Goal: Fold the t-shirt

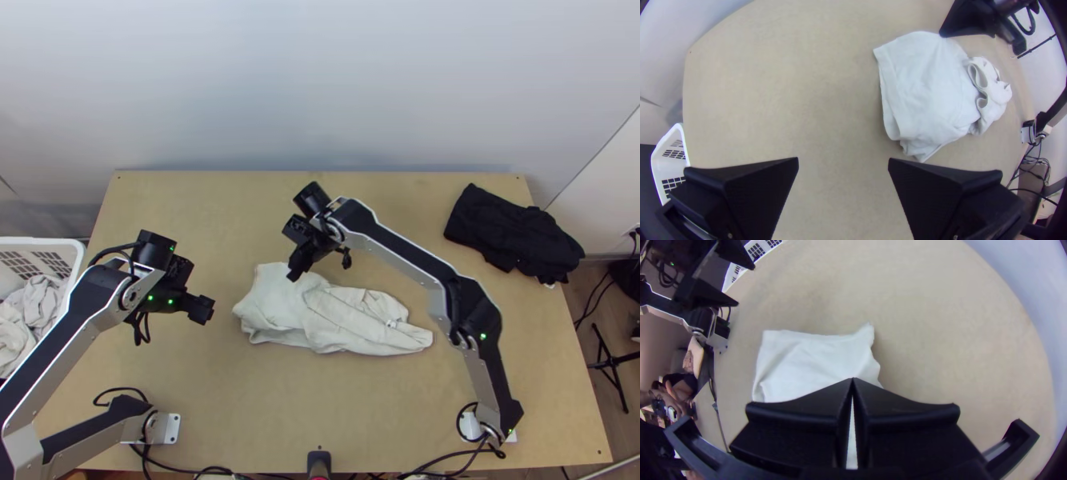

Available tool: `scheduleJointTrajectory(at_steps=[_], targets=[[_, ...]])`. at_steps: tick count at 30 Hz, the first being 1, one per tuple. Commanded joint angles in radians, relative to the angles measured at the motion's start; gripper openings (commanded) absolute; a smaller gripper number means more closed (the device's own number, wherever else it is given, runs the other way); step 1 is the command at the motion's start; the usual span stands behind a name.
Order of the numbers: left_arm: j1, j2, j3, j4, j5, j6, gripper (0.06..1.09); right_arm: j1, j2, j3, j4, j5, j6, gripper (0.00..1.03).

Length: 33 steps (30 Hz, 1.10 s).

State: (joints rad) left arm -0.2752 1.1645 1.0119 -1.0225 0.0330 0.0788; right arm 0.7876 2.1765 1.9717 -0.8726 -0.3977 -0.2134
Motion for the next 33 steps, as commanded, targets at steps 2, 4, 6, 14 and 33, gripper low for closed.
scheduleJointTrajectory(at_steps=[2, 4, 6, 14, 33], targets=[[-0.036, 0.0, -0.003, 0.001, 0.001, 0.001, 1.04, -0.022, -0.149, 0.001, -0.009, 0.0, 0.012, 0.03], [-0.071, 0.006, -0.003, 0.004, 0.001, -0.001, 1.04, -0.039, -0.188, 0.003, -0.009, 0.01, 0.012, 0.03], [-0.114, 0.017, 0.001, 0.007, 0.001, -0.002, 1.04, -0.067, -0.234, 0.003, -0.009, 0.043, 0.016, 0.03], [-0.302, 0.129, 0.054, 0.035, -0.001, -0.004, 1.04, -0.255, -0.442, 0.012, -0.006, 0.129, 0.017, 0.03], [-0.455, 0.368, 0.174, 0.137, -0.127, 0.006, 1.04, -0.964, -0.825, -0.247, -0.008, 0.154, -0.014, 0.03]])
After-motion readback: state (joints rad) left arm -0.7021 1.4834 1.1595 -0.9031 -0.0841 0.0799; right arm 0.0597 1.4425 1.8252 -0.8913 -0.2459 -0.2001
